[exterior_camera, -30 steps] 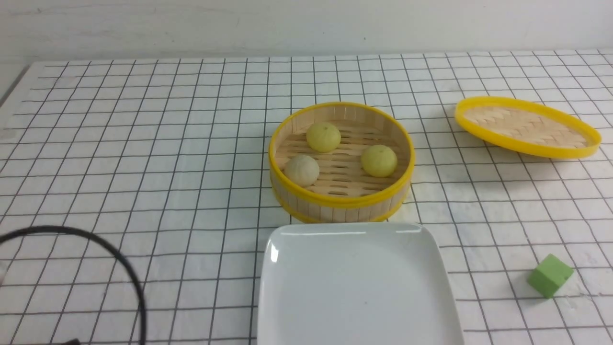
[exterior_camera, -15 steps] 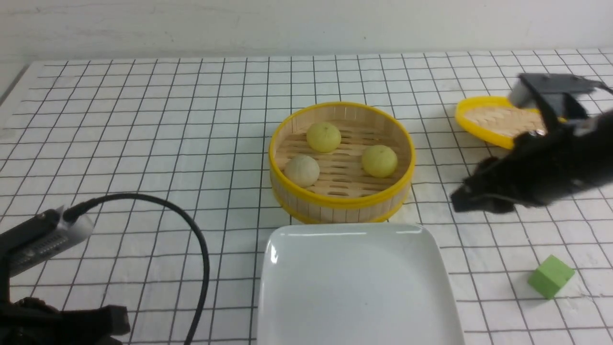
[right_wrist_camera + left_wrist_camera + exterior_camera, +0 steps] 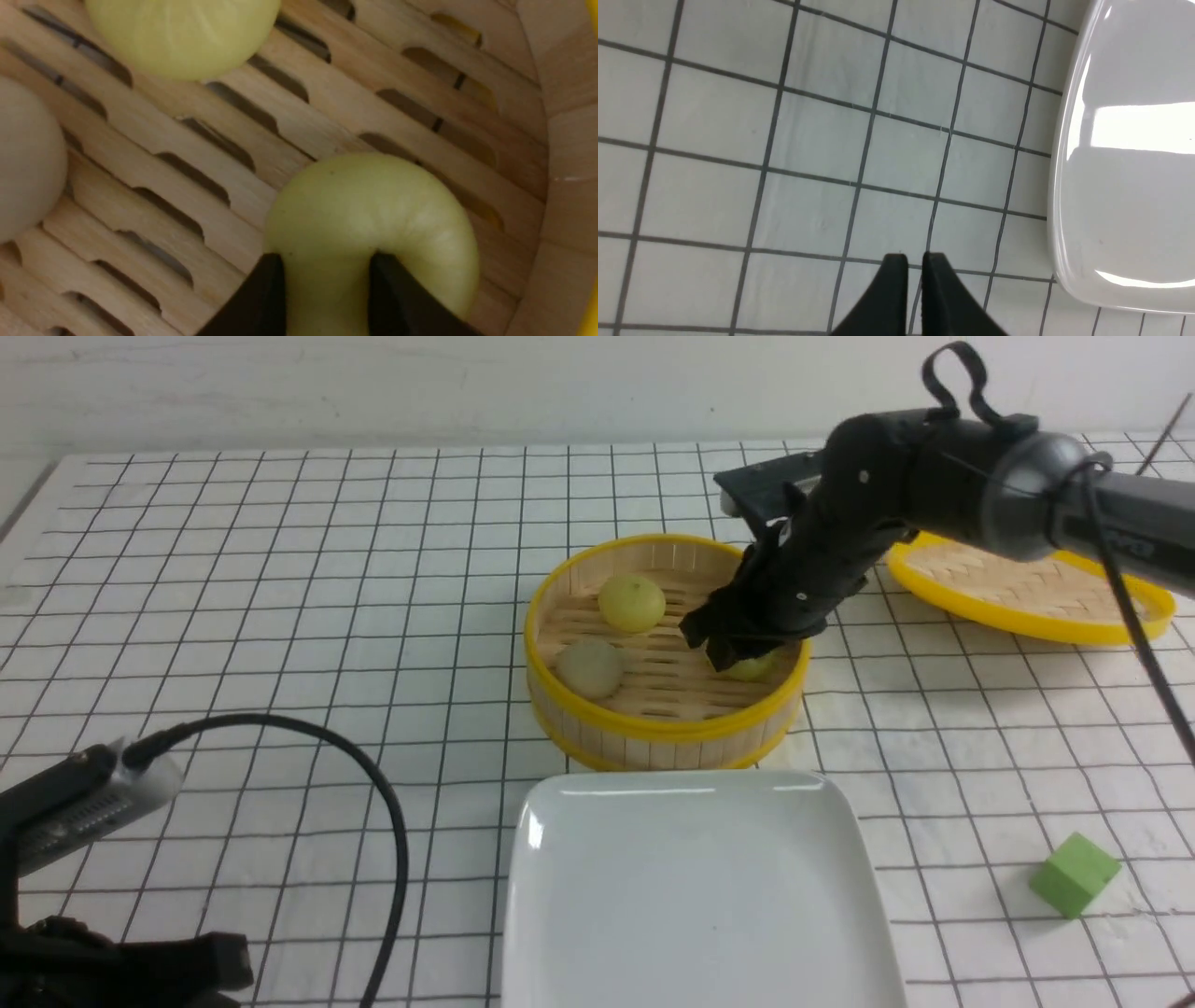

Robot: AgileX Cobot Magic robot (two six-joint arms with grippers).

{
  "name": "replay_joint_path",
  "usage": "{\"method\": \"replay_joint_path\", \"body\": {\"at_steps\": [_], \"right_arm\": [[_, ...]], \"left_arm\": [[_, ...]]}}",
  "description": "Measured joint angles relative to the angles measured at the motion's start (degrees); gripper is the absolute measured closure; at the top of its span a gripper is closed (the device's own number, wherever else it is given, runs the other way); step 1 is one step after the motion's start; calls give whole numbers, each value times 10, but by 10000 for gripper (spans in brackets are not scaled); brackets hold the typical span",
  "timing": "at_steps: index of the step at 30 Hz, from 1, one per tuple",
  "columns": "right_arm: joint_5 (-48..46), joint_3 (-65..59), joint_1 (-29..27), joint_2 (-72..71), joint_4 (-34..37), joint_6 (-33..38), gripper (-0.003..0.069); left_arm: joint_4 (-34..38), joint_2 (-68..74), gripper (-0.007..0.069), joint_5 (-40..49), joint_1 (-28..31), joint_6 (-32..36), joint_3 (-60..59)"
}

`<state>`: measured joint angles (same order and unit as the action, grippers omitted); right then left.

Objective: Put the steamed buns into the plate on the white-black tablecloth.
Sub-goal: 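Reach toward a bun in the bamboo steamer with the right gripper, then move the steamed bun from the bamboo steamer onto the white plate with the right gripper, then reach into the bamboo steamer and grasp a bun with the left gripper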

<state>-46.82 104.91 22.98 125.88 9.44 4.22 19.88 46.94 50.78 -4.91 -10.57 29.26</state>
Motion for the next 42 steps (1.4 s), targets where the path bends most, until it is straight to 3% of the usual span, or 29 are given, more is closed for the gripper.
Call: {"method": "replay_joint_path", "body": {"at_steps": [3,5,9,13,15,20,24,25,29,32,35,38,39,42], "right_arm": [[-35,24,8,3,-17,-2,594],[-58,28,17,-8,-30,-2,643],[-158,6,49,-94,-46,-4,650],[-199,-73,87,-209,-43,-33,650],[-189,-153,111,-259,-43,-61,650],[-65,-332,161,-296,-87,-133,643],[23,-394,171,-282,-104,-173,596],[36,-404,173,-274,-94,-178,539],[21,-399,175,-269,-55,-153,344],[-39,-373,173,-302,-55,-124,298],[-97,-359,166,-350,-67,-114,379],[-163,-387,139,-441,-87,-111,615],[-169,-409,127,-471,-90,-111,652],[-163,-498,88,-560,-94,-111,673]], "left_arm": [[0,0,538,0,0,0,0],[0,0,536,1,0,0,0],[0,0,530,2,0,0,0],[0,0,524,0,0,0,0],[0,0,519,-1,0,0,0],[0,0,517,-3,0,0,0],[0,0,515,-9,0,0,0],[0,0,513,-16,0,0,0],[0,0,505,-36,0,0,0],[7,0,500,-52,0,0,0],[11,3,499,-64,0,12,2],[15,19,534,-72,0,73,26],[21,30,566,-68,0,89,42],[54,81,622,-42,0,125,108]]}}
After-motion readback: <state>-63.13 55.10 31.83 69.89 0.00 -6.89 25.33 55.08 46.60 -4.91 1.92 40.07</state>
